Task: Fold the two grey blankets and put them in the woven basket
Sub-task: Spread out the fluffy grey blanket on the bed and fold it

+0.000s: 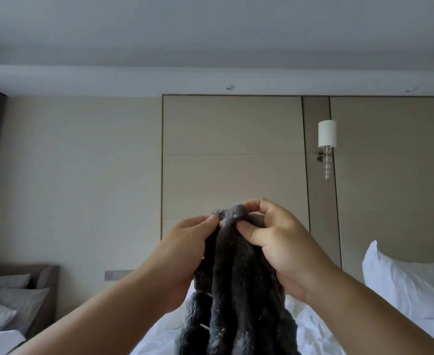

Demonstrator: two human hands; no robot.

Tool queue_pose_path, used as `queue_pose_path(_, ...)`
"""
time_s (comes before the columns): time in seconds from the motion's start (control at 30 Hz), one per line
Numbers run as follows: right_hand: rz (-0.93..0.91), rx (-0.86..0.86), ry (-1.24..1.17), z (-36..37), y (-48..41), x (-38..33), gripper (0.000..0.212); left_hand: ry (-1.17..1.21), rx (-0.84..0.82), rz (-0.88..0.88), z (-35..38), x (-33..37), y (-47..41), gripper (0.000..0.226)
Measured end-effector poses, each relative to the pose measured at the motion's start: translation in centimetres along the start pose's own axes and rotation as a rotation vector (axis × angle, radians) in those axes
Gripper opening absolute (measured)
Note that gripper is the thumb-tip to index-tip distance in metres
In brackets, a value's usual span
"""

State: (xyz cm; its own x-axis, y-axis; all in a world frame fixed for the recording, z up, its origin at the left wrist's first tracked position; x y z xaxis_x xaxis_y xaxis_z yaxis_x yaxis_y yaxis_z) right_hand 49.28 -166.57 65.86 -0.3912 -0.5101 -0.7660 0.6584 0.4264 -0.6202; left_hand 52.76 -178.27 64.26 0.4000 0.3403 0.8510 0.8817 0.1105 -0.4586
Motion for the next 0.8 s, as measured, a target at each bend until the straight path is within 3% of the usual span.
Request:
queue_pose_path(0.23, -0.047, 0.202, -0.021, -1.0, -0.2, 0.6, 0.016, -0.112, -0.156, 0.039, 1.3, 0.8, 0.8, 0.037)
queue_pose_path(0.37, -0.058, 0.313, 0.011, -1.6, -1.1, 2.1, 0.018, -0.294, -0.075, 0.034, 0.6, 0.1, -0.4, 0.025)
queue_pose_path(0.43, -0.01, 0.253, -0.005, -1.3, -1.5, 3.6, 0.023, -0.369, -0.011, -0.003, -0.3, -0.9, -1.1, 0.023)
queue_pose_path(0.57, 0.205, 0.079, -0.03, -1.2, -0.2, 9.0, 0.064, -0.26, 0.112, -0.098, -2.6, -3.3, -1.5, 0.021)
queue_pose_path(0.7, 0.538, -0.258, -0.048, 0.2, 3.9, 17.5, 0.044, -0.019, 0.269, -0.229, -5.5, -5.8, -1.6, 0.02)
queue_pose_path(0.8, 0.786, -0.351, -0.086, 0.3, 7.2, 22.2, 0.041, 0.045, 0.347, -0.34, -6.7, -7.4, -1.1, 0.021)
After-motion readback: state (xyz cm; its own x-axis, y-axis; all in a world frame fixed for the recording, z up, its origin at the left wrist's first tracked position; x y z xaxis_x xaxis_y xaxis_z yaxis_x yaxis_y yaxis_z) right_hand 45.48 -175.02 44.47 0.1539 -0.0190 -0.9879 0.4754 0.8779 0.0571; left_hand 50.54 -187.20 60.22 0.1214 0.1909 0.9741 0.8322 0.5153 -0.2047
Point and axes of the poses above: each hand's wrist, its own y-axis away from the middle knuckle, its own z-axis out of the palm, x = y × z, the point moved 8 cm from there along -y, towards the middle knuckle, and after that the axes turned 15 degrees about -y, right-handed, at the moved point
